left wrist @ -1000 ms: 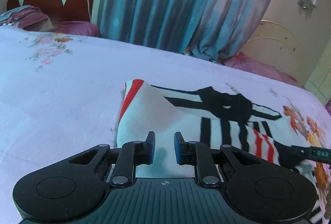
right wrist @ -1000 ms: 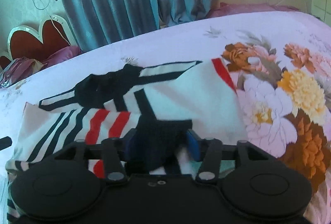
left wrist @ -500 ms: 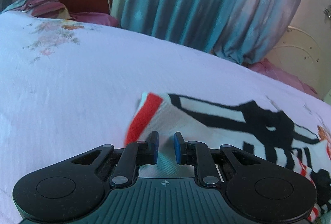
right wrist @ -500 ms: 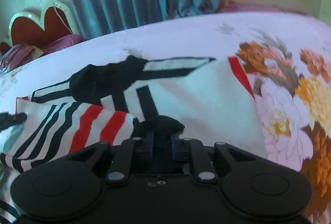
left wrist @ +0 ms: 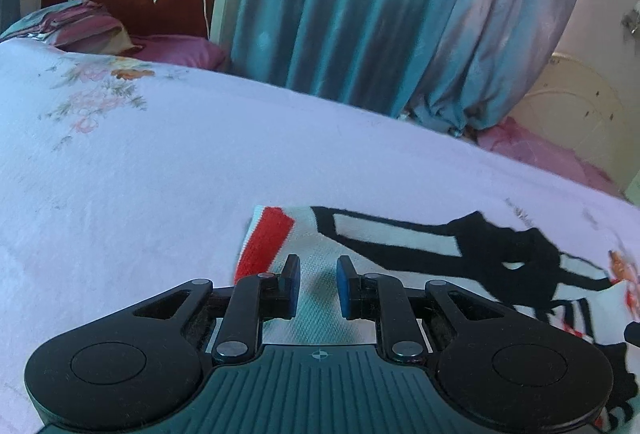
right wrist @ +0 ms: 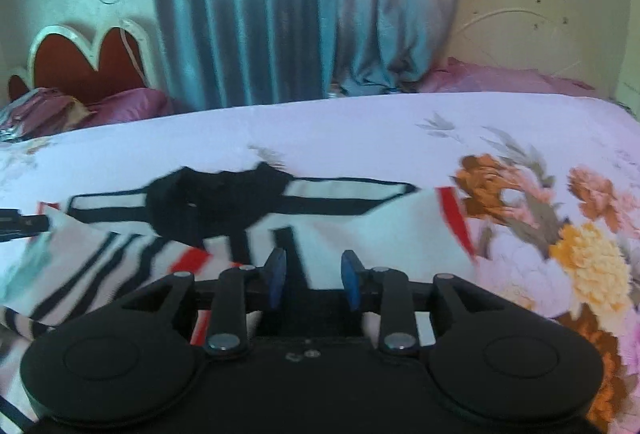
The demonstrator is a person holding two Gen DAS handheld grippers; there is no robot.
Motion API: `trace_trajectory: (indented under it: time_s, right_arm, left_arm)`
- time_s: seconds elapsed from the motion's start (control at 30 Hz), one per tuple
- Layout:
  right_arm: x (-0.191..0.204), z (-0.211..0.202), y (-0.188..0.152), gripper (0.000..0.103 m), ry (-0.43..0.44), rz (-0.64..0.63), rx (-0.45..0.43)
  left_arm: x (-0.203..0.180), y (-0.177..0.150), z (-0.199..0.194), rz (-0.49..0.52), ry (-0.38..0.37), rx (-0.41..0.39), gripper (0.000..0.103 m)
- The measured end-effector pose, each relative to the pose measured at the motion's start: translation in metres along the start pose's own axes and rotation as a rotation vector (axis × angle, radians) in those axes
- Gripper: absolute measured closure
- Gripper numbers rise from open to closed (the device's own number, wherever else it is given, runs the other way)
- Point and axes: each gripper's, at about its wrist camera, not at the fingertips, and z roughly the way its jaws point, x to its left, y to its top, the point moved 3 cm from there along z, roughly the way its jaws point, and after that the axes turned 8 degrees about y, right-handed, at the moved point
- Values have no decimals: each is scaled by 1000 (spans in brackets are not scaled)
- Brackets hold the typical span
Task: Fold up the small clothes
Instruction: 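Release the folded edge and smooth the sweater with both grippers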
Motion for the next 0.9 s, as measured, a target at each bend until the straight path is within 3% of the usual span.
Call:
trace_trajectory:
  time_s: [0.13, 0.2, 0.43, 0.9]
  right_arm:
    - [12, 20, -8, 74, 56, 9, 65]
    - [7, 30, -17, 77, 13, 6, 117]
    - [-1, 14, -14, 72, 28, 44, 93]
    - [51, 2, -25, 70, 137, -18, 115]
  left_arm:
    - [4, -4, 15, -26, 21, 14, 85]
    - [4, -4, 15, -11, 23, 12, 86]
    - [-3, -10, -12, 63, 45, 19, 85]
    - [-14, -47, -79, 138, -19, 19, 85]
